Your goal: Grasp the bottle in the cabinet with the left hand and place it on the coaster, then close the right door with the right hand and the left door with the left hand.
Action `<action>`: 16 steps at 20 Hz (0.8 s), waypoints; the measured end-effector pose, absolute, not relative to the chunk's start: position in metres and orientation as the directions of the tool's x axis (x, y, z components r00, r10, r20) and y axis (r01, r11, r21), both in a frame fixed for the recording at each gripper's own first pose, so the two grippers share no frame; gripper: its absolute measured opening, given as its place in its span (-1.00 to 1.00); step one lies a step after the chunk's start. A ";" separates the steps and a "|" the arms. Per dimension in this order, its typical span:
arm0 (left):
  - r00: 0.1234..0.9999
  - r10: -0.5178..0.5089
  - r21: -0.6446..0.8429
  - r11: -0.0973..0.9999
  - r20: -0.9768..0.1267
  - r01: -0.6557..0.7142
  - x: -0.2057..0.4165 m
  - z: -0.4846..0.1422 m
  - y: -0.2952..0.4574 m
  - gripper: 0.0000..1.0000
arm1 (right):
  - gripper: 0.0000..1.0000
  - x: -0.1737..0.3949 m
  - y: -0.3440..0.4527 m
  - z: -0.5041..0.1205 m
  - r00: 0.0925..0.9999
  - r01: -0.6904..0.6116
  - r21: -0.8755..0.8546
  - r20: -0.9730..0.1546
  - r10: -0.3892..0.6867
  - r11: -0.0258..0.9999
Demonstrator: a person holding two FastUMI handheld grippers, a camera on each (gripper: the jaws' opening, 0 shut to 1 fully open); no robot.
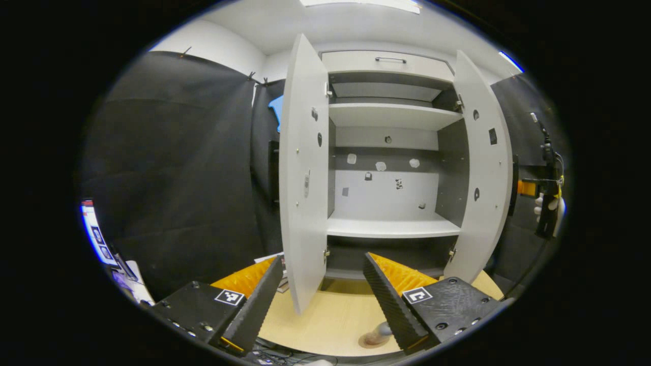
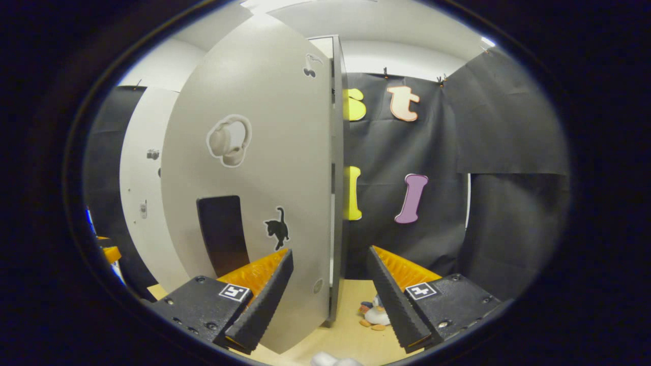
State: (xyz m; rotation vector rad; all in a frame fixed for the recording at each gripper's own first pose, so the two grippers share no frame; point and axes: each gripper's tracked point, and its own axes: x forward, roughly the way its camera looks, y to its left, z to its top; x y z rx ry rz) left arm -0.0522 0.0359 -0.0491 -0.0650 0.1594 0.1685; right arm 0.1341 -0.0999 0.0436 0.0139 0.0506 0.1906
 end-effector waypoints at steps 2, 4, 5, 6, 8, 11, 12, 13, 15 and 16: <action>0.973 0.159 -0.054 0.984 -0.166 -0.170 -0.053 -0.049 0.041 1.00 | 0.97 0.135 -0.091 0.044 0.979 -0.197 0.015 -0.049 0.197 0.980; 0.973 0.160 -0.053 0.984 -0.169 -0.171 -0.053 -0.051 0.047 1.00 | 0.93 0.135 -0.082 0.043 0.977 -0.204 0.017 -0.053 0.205 0.979; 0.973 0.158 -0.054 0.984 -0.167 -0.169 -0.053 -0.049 0.048 0.94 | 0.97 0.136 -0.078 0.043 0.976 -0.209 0.018 -0.053 0.209 0.978; 0.973 0.158 -0.055 0.984 -0.166 -0.169 -0.054 -0.049 0.049 1.00 | 0.93 0.137 -0.072 0.044 0.974 -0.218 0.017 -0.052 0.219 0.976; 0.973 0.157 -0.052 0.984 -0.166 -0.168 -0.053 -0.049 0.052 0.94 | 0.94 0.138 -0.057 0.042 0.967 -0.246 0.017 -0.057 0.247 0.969; 0.973 0.156 -0.046 0.985 -0.168 -0.166 -0.055 -0.049 0.055 1.00 | 0.94 0.134 -0.032 0.040 0.952 -0.298 0.018 -0.060 0.299 0.954; 0.974 0.156 -0.045 0.985 -0.166 -0.165 -0.057 -0.049 0.056 1.00 | 0.94 0.132 -0.020 0.040 0.943 -0.327 0.017 -0.058 0.327 0.945; 0.974 0.155 -0.045 0.985 -0.163 -0.164 -0.055 -0.048 0.057 1.00 | 0.93 0.129 -0.010 0.040 0.935 -0.348 0.014 -0.058 0.349 0.937; 0.975 0.155 -0.047 0.985 -0.162 -0.164 -0.055 -0.050 0.060 0.94 | 0.89 0.125 -0.001 0.043 0.932 -0.359 -0.008 -0.051 0.358 0.933; 0.975 0.154 -0.048 0.985 -0.161 -0.164 -0.055 -0.050 0.061 1.00 | 0.93 0.123 0.003 0.043 0.930 -0.365 -0.012 -0.050 0.364 0.931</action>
